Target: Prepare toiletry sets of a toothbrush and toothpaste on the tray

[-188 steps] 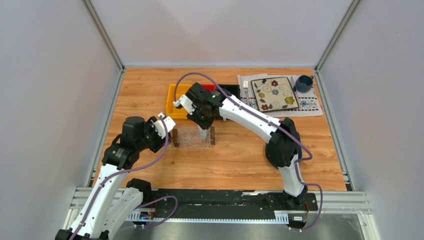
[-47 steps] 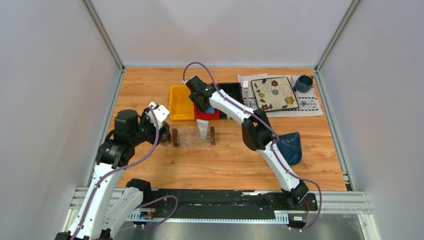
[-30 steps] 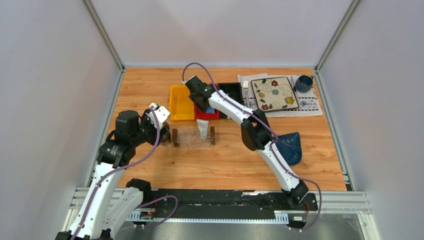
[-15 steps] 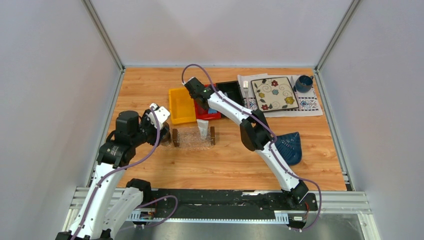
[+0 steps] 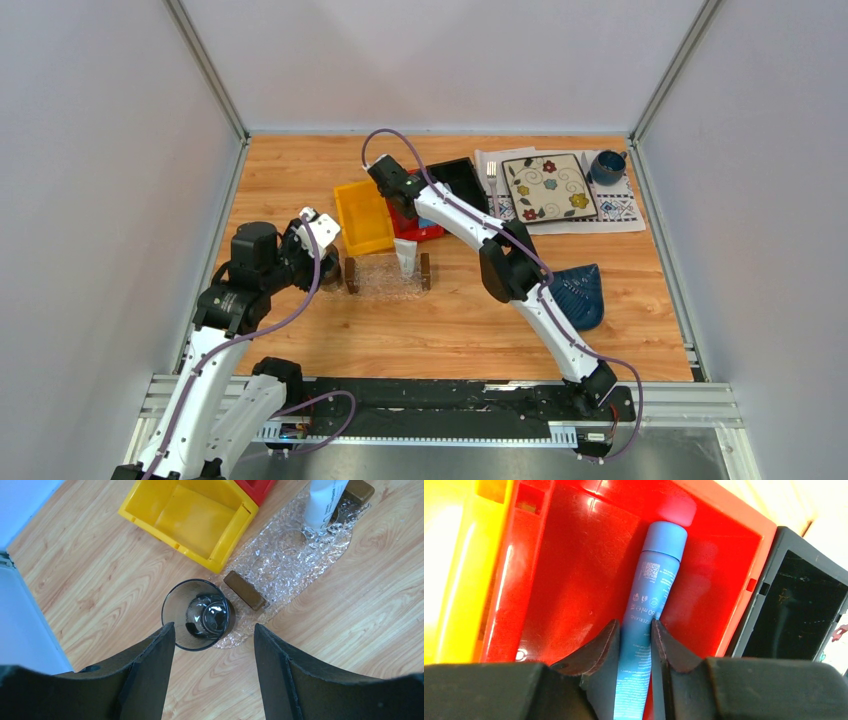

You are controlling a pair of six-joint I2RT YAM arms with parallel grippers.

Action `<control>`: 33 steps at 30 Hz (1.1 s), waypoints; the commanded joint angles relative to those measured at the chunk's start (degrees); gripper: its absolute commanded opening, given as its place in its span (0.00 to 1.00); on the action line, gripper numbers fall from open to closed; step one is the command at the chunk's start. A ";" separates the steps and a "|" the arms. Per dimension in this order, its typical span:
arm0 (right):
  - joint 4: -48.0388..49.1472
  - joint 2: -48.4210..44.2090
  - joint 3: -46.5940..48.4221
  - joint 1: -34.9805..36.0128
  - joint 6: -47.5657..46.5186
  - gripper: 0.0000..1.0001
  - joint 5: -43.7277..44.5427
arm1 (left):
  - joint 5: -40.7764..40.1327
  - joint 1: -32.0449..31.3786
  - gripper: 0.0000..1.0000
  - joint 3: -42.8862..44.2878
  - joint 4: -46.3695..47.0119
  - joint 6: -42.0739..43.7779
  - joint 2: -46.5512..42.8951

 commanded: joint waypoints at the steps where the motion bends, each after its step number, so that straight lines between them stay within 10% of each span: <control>1: 1.50 -1.77 2.39 0.18 -1.31 0.16 1.89 | 0.77 0.39 0.67 -0.11 0.92 0.83 -0.63; 33: 5.90 -3.18 4.41 -1.67 1.94 0.04 2.94 | 0.77 0.39 0.67 -0.46 1.18 1.27 -0.19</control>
